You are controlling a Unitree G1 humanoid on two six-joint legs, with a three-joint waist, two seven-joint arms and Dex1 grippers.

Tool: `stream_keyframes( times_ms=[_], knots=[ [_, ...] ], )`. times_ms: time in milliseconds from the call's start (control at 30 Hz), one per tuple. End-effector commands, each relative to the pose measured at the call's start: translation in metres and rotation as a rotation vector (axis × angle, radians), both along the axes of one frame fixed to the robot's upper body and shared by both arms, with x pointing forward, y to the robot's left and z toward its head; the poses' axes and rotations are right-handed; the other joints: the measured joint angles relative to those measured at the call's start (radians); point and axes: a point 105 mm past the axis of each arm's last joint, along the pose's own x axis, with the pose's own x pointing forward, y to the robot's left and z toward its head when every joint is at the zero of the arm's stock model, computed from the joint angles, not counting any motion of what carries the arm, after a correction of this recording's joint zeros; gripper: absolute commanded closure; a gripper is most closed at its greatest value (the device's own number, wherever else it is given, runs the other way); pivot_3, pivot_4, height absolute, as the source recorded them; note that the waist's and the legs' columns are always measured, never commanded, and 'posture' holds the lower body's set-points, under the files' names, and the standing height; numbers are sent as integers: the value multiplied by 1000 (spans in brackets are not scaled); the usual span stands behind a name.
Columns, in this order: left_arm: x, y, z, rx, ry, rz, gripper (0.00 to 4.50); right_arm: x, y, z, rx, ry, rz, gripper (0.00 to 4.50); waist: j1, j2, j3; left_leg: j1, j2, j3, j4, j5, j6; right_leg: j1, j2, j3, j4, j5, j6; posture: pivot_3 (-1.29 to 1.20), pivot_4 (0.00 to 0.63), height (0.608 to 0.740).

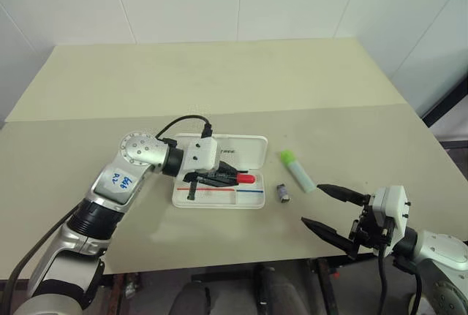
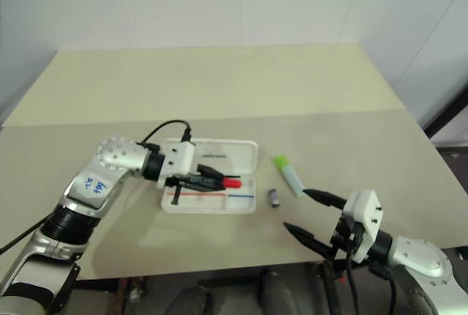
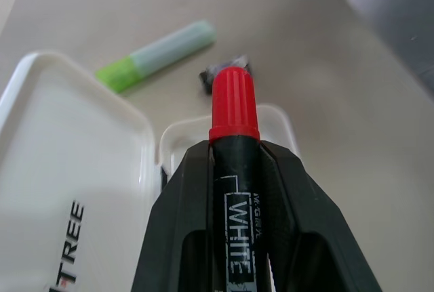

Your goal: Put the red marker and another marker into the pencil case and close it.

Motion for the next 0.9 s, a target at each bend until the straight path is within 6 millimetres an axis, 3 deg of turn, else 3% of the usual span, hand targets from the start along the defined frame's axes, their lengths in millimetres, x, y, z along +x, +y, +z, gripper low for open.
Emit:
stream_keyframes(
  times_ms=[33, 133, 533, 900],
  knots=[
    [8, -1, 2, 7, -67, 30, 3916, -2, 3, 10, 4, -47, 11, 0, 0, 0, 0, 0, 0, 0, 0, 0, 0, 0, 0, 0, 0, 0, 0, 0, 150, 740],
    [17, 1, -1, 29, -107, 67, 3916, -2, 3, 9, 4, -45, 9, 0, 1, 0, 0, 0, 0, 0, 0, 0, 0, 0, 0, 0, 0, 0, 0, 0, 150, 740],
    [17, -2, -2, 20, -127, 57, 3916, -1, 3, 8, 3, -42, 10, 0, 0, 0, 0, 0, 0, 0, 0, 0, 0, 0, 0, 0, 1, 0, 0, 0, 150, 740],
    [15, -11, 1, 5, -143, 40, 214, 0, 3, 7, -1, -45, 4, 0, 1, 0, 0, 0, 0, 0, 0, 0, 0, 0, 0, 0, 1, 0, 0, 0, 150, 740]
  ],
)
